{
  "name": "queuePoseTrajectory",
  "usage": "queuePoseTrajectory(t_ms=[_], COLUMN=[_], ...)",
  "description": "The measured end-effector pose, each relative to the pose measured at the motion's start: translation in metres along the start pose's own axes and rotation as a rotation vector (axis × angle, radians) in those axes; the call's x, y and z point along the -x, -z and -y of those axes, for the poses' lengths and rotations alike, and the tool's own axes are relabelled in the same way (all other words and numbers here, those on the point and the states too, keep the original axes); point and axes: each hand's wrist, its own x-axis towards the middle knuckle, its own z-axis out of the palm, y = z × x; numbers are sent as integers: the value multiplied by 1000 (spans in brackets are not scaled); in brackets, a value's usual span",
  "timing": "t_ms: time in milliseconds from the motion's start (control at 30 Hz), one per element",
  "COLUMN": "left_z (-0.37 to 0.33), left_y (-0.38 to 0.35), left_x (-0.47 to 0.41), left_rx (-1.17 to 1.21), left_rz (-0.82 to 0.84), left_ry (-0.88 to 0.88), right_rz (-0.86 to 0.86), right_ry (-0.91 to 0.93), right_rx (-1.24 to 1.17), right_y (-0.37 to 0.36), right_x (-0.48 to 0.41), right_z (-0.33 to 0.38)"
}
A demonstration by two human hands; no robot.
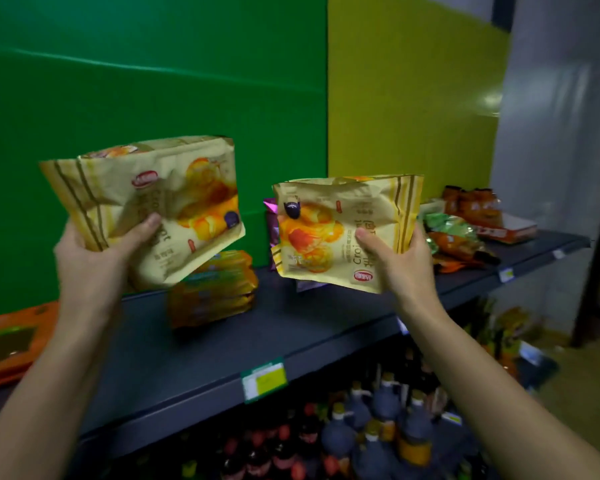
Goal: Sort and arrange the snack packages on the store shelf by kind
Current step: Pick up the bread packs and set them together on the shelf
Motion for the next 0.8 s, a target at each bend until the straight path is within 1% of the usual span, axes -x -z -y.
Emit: queuePoseTrajectory(t_ms=[67, 200, 333, 567, 667, 800], left_z=[10, 36, 56, 88, 106, 131], left_y=[-50, -134, -211, -330, -378, -441], left_x=[22, 59, 90, 114, 124, 134], left_rx=[60, 147, 174, 213, 246, 326], left_rz=[77, 111, 199, 327, 345, 348], left_ry=[41, 152, 232, 316, 345, 391], right_rz=[-45, -119, -194, -373, -447, -493], right_ry=[-20, -44, -61, -46, -29, -3], right_rx=[14, 58, 65, 90, 141, 176], right_y=[48, 139, 212, 310, 347, 384], right_x=[-11, -35, -59, -100, -124, -165], right_z=[-9, -28, -41, -65, -82, -108])
